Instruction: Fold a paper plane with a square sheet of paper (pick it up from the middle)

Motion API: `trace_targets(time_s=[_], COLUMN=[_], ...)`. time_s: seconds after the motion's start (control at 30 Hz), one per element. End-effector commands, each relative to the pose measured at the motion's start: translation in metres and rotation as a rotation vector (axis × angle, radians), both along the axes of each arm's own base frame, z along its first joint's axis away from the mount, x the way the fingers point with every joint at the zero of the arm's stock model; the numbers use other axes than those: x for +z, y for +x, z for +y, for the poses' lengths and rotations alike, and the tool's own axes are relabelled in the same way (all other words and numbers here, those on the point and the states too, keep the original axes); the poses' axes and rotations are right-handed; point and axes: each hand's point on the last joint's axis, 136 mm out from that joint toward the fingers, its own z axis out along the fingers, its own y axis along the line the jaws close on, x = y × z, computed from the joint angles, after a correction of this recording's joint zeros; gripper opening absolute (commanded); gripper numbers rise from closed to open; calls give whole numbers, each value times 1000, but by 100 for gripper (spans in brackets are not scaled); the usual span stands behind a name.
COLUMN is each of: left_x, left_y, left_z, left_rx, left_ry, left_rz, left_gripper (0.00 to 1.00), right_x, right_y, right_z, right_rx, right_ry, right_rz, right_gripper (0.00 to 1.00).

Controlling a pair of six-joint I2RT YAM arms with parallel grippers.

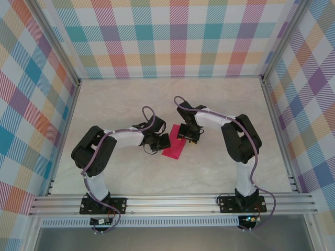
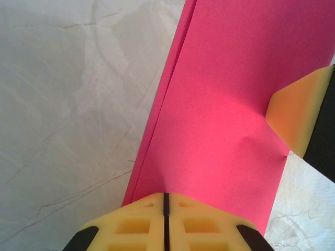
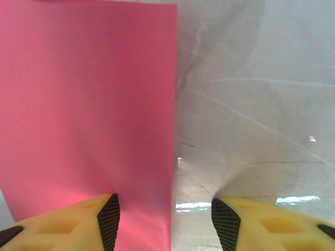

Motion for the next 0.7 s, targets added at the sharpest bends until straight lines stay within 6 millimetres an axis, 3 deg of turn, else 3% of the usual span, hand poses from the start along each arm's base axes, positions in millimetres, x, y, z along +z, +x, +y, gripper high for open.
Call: trace_targets(time_s=[0.0, 0.67], left_x=[7, 29], left_y=[-7, 2], left_z=[4, -9], left_rx=[6, -1], left_ry=[1, -77], left_rz=[1, -47], left_gripper=[9, 11], right_x=[-65, -71], right_y=[-27, -32], right_z=[-15, -22], right_rx=[45, -12], right_ry=[-108, -158], right_rz=[111, 143], right_gripper=[56, 56])
